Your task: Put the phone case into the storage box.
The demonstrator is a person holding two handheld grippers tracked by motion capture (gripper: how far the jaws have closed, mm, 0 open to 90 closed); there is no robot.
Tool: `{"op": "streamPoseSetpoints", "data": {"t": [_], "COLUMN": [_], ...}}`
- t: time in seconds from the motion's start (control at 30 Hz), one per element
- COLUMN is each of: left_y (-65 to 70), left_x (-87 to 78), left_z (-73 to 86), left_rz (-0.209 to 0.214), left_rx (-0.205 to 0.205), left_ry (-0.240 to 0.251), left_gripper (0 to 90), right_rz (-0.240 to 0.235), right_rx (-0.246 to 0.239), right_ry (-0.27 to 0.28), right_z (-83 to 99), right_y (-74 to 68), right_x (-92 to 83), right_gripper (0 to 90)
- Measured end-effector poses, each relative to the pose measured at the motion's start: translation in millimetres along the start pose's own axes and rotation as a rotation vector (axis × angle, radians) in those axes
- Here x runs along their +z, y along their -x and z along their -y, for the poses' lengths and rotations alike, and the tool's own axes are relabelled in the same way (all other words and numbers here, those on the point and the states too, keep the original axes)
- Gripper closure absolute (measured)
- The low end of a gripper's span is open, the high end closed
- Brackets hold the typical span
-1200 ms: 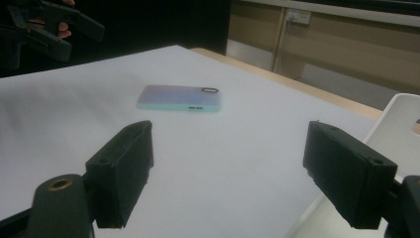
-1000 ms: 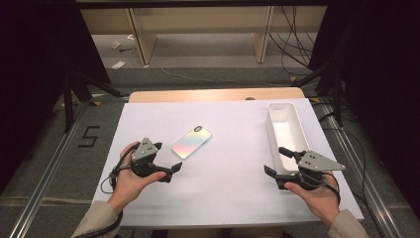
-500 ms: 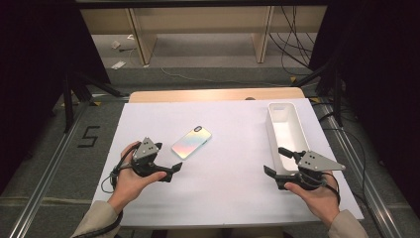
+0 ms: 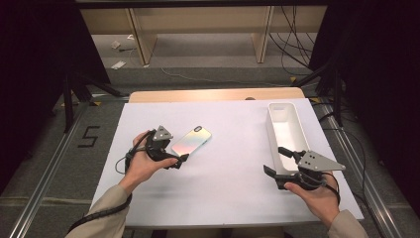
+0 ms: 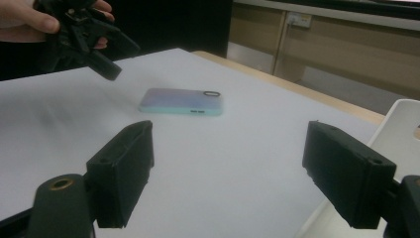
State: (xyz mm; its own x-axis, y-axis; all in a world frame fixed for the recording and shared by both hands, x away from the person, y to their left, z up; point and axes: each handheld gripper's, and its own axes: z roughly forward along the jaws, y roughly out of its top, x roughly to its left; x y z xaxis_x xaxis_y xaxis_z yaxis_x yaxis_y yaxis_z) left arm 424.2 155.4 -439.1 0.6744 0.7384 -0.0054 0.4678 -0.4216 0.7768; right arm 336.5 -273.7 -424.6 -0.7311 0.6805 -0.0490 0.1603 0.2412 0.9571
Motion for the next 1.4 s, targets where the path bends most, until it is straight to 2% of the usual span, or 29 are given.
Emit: {"op": "streamPoseSetpoints", "data": {"t": [0.13, 0.23, 0.27, 0.33, 0.4, 0.43, 0.47, 0.5, 0.57, 0.67, 0.77, 1.03, 1.4], "left_y": [-8.0, -16.1, -18.6, -25.1, -32.1, -35.8, -43.4, -43.4, -52.8, -55.2, -55.3, -54.9, -56.2], "left_x": [12.9, 19.1, 19.6, 20.9, 21.4, 21.2, 21.6, 21.6, 26.0, 30.6, 37.7, 53.9, 58.4], "left_z": [-4.4, -5.9, -6.1, -5.3, -3.8, -2.9, -0.8, -0.8, 3.0, 5.4, 5.9, 10.0, 12.7], "left_rz": [-0.001, -0.039, -0.047, -0.061, -0.106, -0.136, -0.174, -0.174, -0.182, -0.179, -0.180, -0.156, -0.116], "left_rx": [-0.003, -0.021, -0.024, -0.049, -0.077, -0.094, -0.112, -0.112, -0.120, -0.113, -0.084, -0.068, -0.066], "left_ry": [-0.039, -0.055, -0.054, -0.041, -0.035, -0.038, -0.041, -0.041, -0.055, -0.071, -0.113, -0.161, -0.174], "left_gripper": [0.5, 4.8, 13.9, 23.7, 39.7, 39.7, 58.4, 65.8, 78.8, 89.5, 89.7, 89.7, 89.7], "right_rz": [-0.001, -0.002, -0.003, -0.002, -0.002, -0.002, -0.001, -0.001, 0.000, 0.000, -0.001, -0.001, 0.003], "right_rx": [-0.001, 0.000, 0.000, -0.001, 0.000, 0.000, -0.001, -0.001, 0.001, 0.001, 0.002, 0.004, 0.003], "right_ry": [0.004, 0.006, 0.009, 0.007, 0.005, 0.005, 0.005, 0.005, 0.002, 0.000, -0.001, -0.001, -0.009], "right_z": [0.0, 0.0, -0.2, -0.1, 0.2, 0.2, 0.1, 0.1, 0.2, 0.3, 0.7, 1.3, 1.9], "right_y": [0.2, 0.1, 0.0, 0.2, 0.3, 0.3, 0.3, 0.3, 0.2, -0.1, 0.2, 0.8, 1.1], "right_x": [-0.2, -0.2, -0.2, -0.3, -0.3, -0.3, -0.3, -0.3, 0.0, 0.1, 0.2, -0.1, -0.3], "right_gripper": [20.8, 21.0, 21.1, 21.2, 21.2, 21.2, 21.3, 21.3, 21.3, 21.4, 21.4, 21.4, 21.6]}}
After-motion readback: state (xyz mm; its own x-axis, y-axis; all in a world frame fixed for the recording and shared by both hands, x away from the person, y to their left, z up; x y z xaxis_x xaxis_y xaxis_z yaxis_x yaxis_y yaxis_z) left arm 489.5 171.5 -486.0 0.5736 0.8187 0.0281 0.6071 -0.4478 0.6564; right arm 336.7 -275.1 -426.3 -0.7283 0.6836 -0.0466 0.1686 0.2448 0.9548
